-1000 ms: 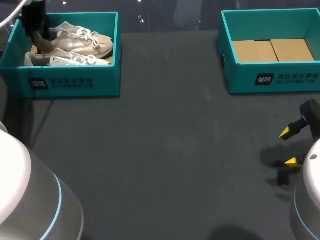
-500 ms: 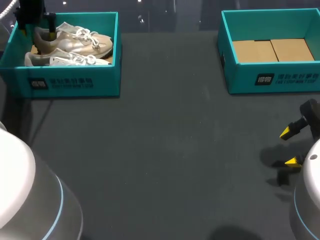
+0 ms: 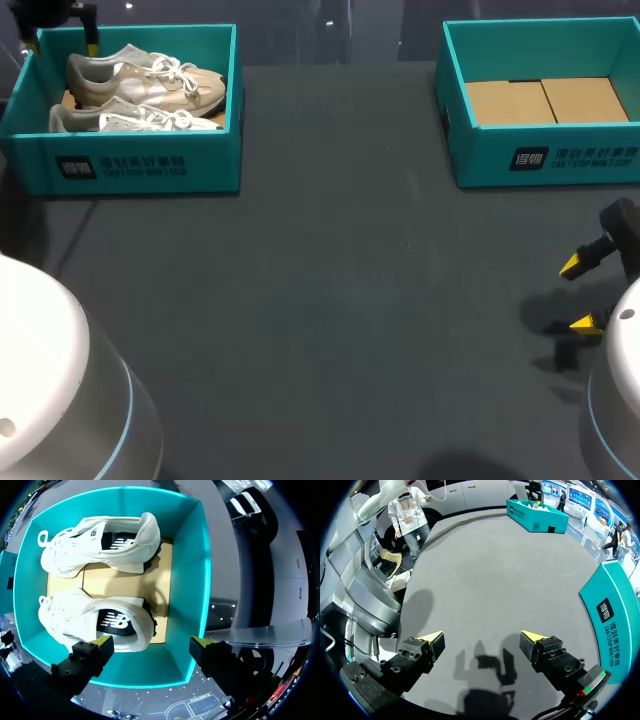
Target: Take the shoe out of the shoebox, open the shoe tongue, remove and reinsert the insole, then place the shoe into the shoebox
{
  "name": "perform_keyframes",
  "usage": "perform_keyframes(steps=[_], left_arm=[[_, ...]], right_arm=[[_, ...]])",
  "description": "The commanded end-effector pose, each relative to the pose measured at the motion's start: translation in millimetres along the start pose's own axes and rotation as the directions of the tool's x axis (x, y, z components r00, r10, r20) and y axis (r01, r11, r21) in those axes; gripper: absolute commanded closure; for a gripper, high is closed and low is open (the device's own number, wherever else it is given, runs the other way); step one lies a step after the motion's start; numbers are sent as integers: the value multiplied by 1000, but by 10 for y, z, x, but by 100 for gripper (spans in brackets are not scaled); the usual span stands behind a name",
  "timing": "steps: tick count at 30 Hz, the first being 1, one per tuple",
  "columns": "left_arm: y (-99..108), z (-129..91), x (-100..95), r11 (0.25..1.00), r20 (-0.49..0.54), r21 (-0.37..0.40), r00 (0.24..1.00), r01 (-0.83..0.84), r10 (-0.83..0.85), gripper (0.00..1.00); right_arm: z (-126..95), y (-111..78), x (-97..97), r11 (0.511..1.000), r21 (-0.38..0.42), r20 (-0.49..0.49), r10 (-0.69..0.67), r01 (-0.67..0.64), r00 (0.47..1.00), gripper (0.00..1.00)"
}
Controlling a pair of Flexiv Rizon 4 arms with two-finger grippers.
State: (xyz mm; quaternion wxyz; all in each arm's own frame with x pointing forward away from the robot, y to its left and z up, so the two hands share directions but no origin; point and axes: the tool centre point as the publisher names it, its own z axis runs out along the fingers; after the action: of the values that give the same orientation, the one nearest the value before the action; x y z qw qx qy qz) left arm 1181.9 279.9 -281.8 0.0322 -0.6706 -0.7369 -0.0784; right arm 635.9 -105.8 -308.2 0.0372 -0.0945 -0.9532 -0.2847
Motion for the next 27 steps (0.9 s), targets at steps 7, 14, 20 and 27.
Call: perform_keyframes(steps=[7,14,20,27], left_arm=[[-563,-556,140,999,-20,-19,999,26,-26,0],[-779,-747,224,999,-28,1,998,48,-48,0],[-779,-747,224,999,-28,1,998,48,-48,0],[-778,-747,219,999,-27,-4,998,51,-51,0]], right_arm=[[-4,-2,17,1000,1,3,0,0,1000,0],[-4,-2,17,1000,1,3,0,0,1000,0],[-4,-2,17,1000,1,3,0,0,1000,0],[-4,-2,17,1000,1,3,0,0,1000,0]])
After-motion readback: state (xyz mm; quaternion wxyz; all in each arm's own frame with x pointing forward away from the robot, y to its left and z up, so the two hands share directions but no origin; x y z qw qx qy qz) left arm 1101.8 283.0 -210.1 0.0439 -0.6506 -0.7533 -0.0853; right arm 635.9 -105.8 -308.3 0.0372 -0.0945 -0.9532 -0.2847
